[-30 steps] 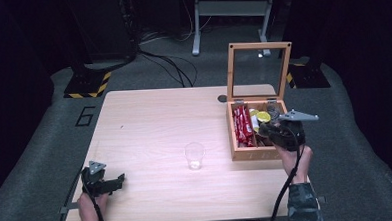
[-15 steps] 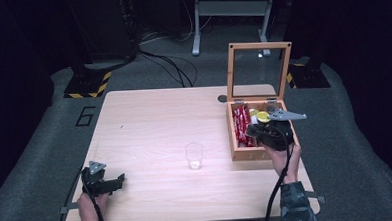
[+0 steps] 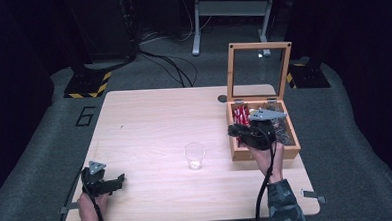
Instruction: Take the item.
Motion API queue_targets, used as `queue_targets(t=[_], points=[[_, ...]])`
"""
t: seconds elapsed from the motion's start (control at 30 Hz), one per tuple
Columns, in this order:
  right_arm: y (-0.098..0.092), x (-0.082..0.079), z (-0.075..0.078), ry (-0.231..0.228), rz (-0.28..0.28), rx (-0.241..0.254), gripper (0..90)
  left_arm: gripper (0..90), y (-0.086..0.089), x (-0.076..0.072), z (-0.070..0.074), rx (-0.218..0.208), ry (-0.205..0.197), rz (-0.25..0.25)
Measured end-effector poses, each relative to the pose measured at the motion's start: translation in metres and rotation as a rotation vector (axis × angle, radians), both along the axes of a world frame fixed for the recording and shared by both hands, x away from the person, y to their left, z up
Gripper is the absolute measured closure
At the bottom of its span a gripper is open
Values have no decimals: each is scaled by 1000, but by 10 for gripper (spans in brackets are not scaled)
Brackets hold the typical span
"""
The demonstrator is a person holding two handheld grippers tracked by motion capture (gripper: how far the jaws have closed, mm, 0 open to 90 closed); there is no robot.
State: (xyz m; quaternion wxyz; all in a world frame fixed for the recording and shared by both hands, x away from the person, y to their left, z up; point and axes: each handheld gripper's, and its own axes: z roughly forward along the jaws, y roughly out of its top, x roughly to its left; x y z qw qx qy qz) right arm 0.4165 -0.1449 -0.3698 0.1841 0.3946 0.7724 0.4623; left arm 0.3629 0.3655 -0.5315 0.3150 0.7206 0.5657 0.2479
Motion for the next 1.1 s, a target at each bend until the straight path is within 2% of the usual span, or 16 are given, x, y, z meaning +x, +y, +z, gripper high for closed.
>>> queue_targets(t=[0.43,1.1], points=[[33,2,-3,8,84,10,773,70,0,0,0,0,0,0],[77,2,-10,40,202,-38,774,70,0,0,0,0,1,0]])
